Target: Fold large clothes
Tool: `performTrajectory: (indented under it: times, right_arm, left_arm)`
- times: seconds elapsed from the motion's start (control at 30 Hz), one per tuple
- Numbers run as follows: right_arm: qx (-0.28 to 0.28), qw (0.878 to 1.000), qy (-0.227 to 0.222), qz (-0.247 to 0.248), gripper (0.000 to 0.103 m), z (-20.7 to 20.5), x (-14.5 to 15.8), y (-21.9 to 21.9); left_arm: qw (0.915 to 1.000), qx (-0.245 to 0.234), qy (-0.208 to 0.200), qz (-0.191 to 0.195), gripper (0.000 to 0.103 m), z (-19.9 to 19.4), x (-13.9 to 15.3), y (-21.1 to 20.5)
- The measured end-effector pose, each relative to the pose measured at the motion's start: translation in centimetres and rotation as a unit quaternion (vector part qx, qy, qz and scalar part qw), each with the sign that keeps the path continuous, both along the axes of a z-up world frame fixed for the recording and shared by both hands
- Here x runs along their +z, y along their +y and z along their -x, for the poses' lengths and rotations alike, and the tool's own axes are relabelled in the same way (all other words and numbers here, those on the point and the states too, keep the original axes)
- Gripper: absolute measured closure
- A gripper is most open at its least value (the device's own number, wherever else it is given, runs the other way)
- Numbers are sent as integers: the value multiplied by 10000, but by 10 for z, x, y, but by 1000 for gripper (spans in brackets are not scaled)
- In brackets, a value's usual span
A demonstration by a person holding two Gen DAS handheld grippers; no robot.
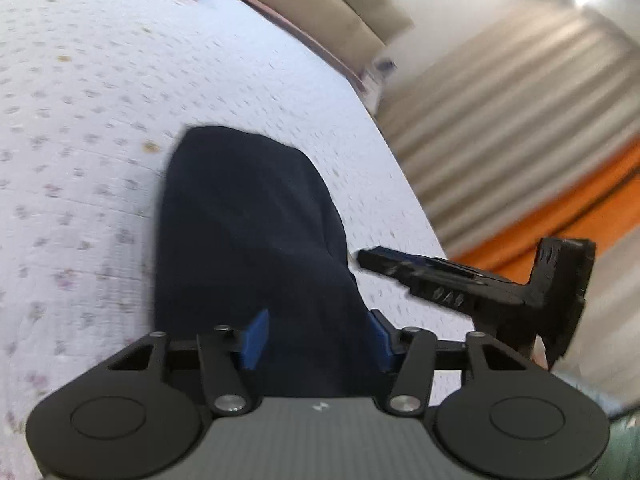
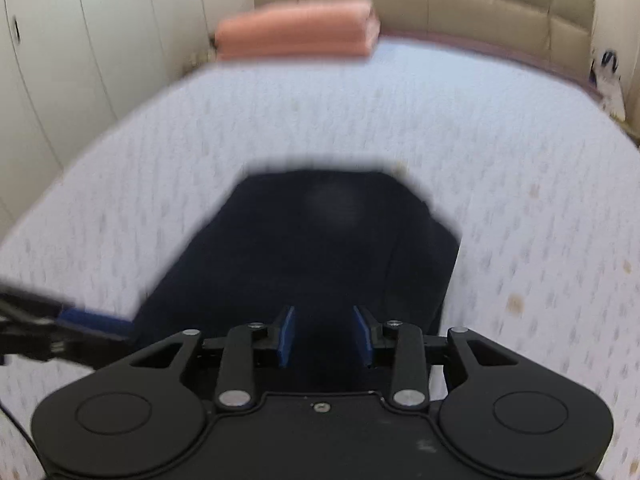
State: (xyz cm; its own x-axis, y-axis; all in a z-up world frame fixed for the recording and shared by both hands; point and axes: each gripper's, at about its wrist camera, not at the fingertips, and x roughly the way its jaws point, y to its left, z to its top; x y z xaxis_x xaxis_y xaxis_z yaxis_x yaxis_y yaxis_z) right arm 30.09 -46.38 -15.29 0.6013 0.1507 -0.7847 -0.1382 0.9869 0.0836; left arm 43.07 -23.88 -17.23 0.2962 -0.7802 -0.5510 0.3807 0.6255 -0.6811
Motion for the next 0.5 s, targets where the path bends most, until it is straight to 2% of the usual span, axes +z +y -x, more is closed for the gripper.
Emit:
performTrajectory:
  times: [0.03,0.07,0.1,0.13,0.17,0.2,0.23,0.27,0.33,0.4,0.47,0.5]
  right_arm:
    - [-12,9997,235,-10,88,7,-13,2]
    - [-46,9988,485,-46,99,15,-28,2]
    - [-98,9978,655,-43,99,26,-38,1]
    - [-171,9963,848,-15,99,37,-49,-2]
    - [-247,9946,1005,-28,100,55,-54,-3]
    - [-311,9947,970,-126,100,66,-56,-7]
    - [-328,9944,985,-198,100,76,-52,-11]
    - [-331,9936,1056,-232,100,81,-50,-12]
    - [-335,9923,1172,-243,100,84,-43,-13]
    - [-236,9927,1166,-203,100,84,-31,-16]
    - [-150,9960,876,-80,99,73,-14,-22]
    - [-128,9975,688,-70,99,67,-6,-28]
  left_arm:
    - [9996,-147,22,-256,57,1,-7,-8]
    - [9984,-298,19,-476,66,4,-16,-13]
    - [9981,-339,-44,-513,70,9,-24,-11]
    - [9988,-306,-49,-391,72,14,-29,-5]
    - [9994,-222,112,-234,76,16,-34,4]
    - [9994,-99,302,-103,90,18,-40,14]
    - [9988,39,488,-60,97,20,-46,25]
    - [9979,123,628,-38,100,23,-51,33]
    - [9960,215,856,107,100,31,-56,47]
    - [9949,236,975,73,100,33,-53,53]
    - [9953,276,926,-32,97,25,-38,51]
    - [9971,270,712,-82,89,20,-25,49]
